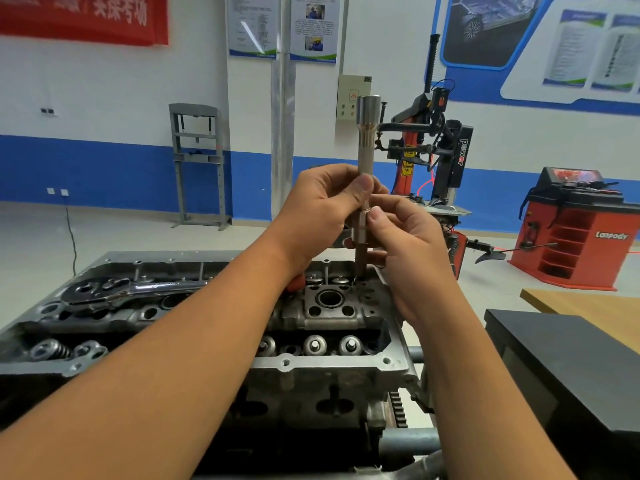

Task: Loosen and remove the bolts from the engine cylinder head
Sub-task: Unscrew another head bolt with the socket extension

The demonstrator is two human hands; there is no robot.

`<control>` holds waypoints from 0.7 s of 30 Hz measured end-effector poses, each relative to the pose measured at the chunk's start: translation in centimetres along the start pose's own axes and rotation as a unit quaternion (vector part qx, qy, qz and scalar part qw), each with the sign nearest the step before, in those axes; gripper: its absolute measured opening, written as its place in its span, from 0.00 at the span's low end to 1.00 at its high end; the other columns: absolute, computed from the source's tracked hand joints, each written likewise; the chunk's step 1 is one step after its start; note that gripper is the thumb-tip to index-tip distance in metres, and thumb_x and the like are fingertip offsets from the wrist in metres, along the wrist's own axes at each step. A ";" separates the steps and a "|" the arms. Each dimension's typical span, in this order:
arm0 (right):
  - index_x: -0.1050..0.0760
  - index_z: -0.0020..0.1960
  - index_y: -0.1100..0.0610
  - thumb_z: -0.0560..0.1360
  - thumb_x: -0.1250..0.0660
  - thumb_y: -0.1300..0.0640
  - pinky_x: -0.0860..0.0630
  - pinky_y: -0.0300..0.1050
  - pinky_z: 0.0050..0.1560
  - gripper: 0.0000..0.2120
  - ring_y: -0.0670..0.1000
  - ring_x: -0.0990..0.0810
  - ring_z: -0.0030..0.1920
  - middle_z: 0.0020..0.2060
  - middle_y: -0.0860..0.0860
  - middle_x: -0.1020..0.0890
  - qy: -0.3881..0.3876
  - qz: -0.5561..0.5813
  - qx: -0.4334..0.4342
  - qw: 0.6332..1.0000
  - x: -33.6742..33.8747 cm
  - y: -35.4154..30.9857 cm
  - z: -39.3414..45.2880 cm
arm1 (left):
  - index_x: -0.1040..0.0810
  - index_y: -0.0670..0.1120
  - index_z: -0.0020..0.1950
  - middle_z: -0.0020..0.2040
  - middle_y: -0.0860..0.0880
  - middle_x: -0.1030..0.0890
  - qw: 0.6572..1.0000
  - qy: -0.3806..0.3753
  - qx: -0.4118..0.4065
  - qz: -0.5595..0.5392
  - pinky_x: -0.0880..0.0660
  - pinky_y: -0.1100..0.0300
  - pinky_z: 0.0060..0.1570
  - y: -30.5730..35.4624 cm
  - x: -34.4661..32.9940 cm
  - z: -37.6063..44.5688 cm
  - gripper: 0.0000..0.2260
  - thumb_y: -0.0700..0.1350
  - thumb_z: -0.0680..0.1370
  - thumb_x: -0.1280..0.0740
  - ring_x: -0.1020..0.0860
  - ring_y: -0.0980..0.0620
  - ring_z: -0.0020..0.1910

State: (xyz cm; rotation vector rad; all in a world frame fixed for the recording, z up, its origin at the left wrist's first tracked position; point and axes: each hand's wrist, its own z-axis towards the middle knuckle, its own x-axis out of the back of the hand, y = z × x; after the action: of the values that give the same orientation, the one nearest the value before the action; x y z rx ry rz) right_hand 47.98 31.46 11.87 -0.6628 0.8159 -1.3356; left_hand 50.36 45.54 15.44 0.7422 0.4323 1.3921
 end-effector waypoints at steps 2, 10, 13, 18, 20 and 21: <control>0.19 0.54 0.52 0.79 0.27 0.57 0.16 0.50 0.44 0.05 0.60 0.13 0.49 0.45 0.53 0.13 0.008 -0.025 0.012 1.000 0.0 0.0 -0.1 | 0.17 0.40 0.54 0.49 0.42 0.13 1.000 0.020 -0.006 0.017 0.19 0.63 0.46 0.0 0.0 0.0 0.06 0.43 0.82 0.29 0.14 0.50 0.46; 0.20 0.57 0.54 0.85 0.37 0.62 0.18 0.46 0.41 0.08 0.62 0.15 0.46 0.48 0.57 0.14 -0.025 -0.012 -0.004 1.000 -0.1 -0.4 -0.2 | 0.17 0.39 0.57 0.50 0.45 0.14 0.999 0.002 0.019 -0.034 0.23 0.70 0.36 0.2 -0.1 -0.1 0.12 0.42 0.87 0.39 0.16 0.59 0.40; 0.20 0.57 0.54 0.81 0.30 0.60 0.16 0.49 0.45 0.05 0.64 0.14 0.49 0.48 0.56 0.13 -0.014 -0.024 0.012 1.000 -0.1 -0.4 -0.3 | 0.16 0.41 0.53 0.49 0.42 0.13 1.000 0.016 -0.008 0.003 0.17 0.60 0.45 0.1 0.0 0.0 0.07 0.43 0.83 0.32 0.14 0.50 0.45; 0.24 0.58 0.55 0.84 0.34 0.60 0.18 0.46 0.43 0.04 0.62 0.15 0.44 0.48 0.61 0.15 -0.023 -0.035 0.024 0.999 -0.3 -0.3 -0.3 | 0.16 0.38 0.56 0.47 0.43 0.14 1.000 0.003 -0.019 0.001 0.21 0.67 0.40 0.0 0.1 -0.2 0.10 0.43 0.84 0.33 0.16 0.58 0.40; 0.25 0.59 0.55 0.85 0.38 0.61 0.20 0.43 0.39 0.05 0.60 0.15 0.42 0.49 0.60 0.14 -0.027 -0.008 0.005 1.000 -0.1 -0.4 -0.3 | 0.17 0.37 0.58 0.51 0.41 0.14 1.000 -0.014 -0.002 -0.022 0.23 0.68 0.38 0.1 -0.1 -0.1 0.11 0.40 0.86 0.37 0.16 0.58 0.42; 0.25 0.60 0.55 0.86 0.38 0.61 0.20 0.42 0.38 0.06 0.59 0.15 0.42 0.49 0.59 0.14 -0.030 0.003 -0.002 1.000 0.0 -0.5 -0.3 | 0.17 0.38 0.58 0.53 0.39 0.14 1.000 -0.016 0.004 -0.022 0.21 0.66 0.40 0.0 -0.1 0.0 0.10 0.40 0.86 0.37 0.15 0.54 0.45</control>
State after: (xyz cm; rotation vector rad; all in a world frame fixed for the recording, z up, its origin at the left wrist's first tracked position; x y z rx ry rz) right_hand 47.46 31.45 12.07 -0.7004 0.7724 -1.3018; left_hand 50.34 45.41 15.44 0.7560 0.4279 1.3361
